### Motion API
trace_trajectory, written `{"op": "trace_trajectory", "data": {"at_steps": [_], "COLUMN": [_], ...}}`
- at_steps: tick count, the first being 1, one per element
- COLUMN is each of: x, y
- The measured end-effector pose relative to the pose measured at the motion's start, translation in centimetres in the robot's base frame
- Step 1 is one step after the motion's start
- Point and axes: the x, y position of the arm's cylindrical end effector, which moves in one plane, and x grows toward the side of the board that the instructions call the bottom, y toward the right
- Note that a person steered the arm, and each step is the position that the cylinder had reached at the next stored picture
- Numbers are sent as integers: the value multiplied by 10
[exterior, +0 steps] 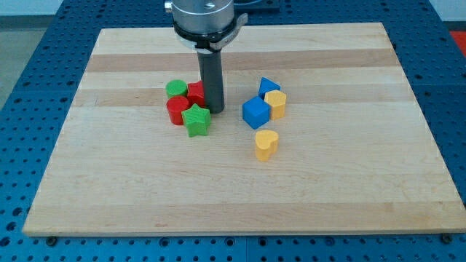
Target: Push the yellow heart to the yellow hexagon
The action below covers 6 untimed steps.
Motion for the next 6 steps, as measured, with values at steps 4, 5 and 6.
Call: {"op": "trace_trajectory", "data": {"at_steps": [4,5,6], "x": [132,113,112], "y": [22,75,79]}}
